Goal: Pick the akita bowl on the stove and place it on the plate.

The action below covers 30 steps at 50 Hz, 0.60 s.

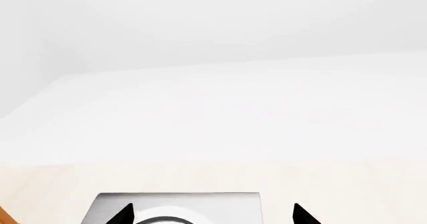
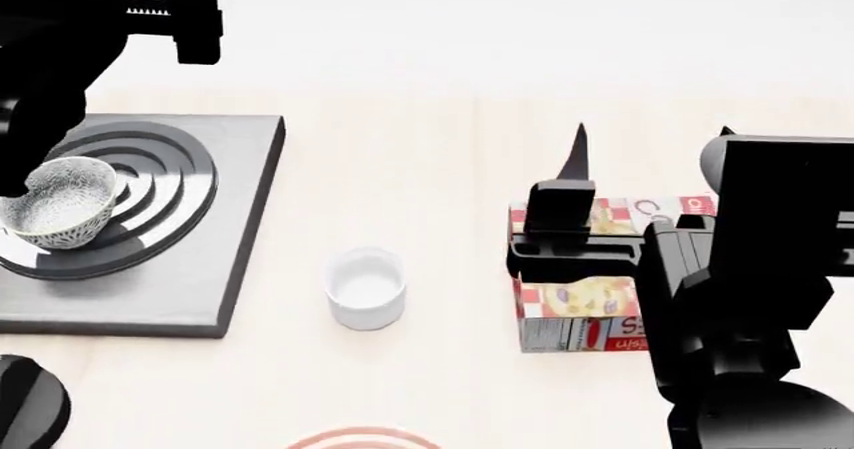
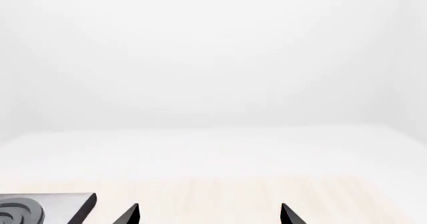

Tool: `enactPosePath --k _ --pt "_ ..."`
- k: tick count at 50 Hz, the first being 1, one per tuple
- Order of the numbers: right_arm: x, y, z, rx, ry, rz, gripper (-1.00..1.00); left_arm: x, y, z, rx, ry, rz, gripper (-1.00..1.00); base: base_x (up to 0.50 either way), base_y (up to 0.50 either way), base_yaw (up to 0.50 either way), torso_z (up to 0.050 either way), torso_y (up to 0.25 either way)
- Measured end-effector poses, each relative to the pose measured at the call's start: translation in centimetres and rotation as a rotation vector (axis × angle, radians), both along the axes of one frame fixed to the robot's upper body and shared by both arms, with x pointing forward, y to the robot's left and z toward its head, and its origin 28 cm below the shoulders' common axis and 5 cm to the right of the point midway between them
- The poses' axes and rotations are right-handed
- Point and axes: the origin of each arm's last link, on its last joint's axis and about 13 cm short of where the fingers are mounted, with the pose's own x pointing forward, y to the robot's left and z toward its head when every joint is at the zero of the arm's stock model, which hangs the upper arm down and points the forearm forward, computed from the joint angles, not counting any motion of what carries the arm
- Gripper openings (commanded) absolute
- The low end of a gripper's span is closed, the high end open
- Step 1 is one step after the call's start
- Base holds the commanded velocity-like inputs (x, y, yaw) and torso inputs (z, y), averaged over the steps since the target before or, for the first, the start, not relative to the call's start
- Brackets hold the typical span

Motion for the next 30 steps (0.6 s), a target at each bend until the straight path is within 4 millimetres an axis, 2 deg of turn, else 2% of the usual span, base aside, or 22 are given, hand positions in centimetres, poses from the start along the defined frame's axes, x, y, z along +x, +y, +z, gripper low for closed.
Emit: enactPosePath --k 3,9,15,19,26,30 --pt "-0.01 0.00 0.00 0.000 0.000 0.000 1.00 0.03 -0.02 0.01 0.005 -0.007 -0.004 1.00 0.00 0.00 0.00 0.004 -0.212" --pt "-0.01 0.00 -0.03 0.000 0.001 0.001 1.00 0.06 -0.02 -0.20 0.009 -0.007 -0.008 1.00 0.00 0.00 0.00 0.001 -0.007" --pt "0.00 -0.01 -0.02 0.000 0.000 0.001 1.00 0.09 -0.03 -0.16 0.019 -0.016 -0.010 1.00 0.00 0.00 0.00 0.000 -0.245" --pt "0.01 -0.01 -0.04 0.001 0.001 0.002 1.00 0.10 -0.01 -0.30 0.019 -0.014 -0.008 1.00 0.00 0.00 0.00 0.000 -0.043" --pt "0.02 -0.01 -0.04 0.001 0.001 0.002 1.00 0.11 -0.04 -0.37 0.034 -0.019 -0.013 1.00 0.00 0.00 0.00 0.000 -0.223" --pt "0.03 -0.01 -0.06 0.001 0.002 0.002 1.00 0.09 -0.05 -0.59 0.039 -0.011 -0.012 1.00 0.00 0.00 0.00 0.000 -0.027"
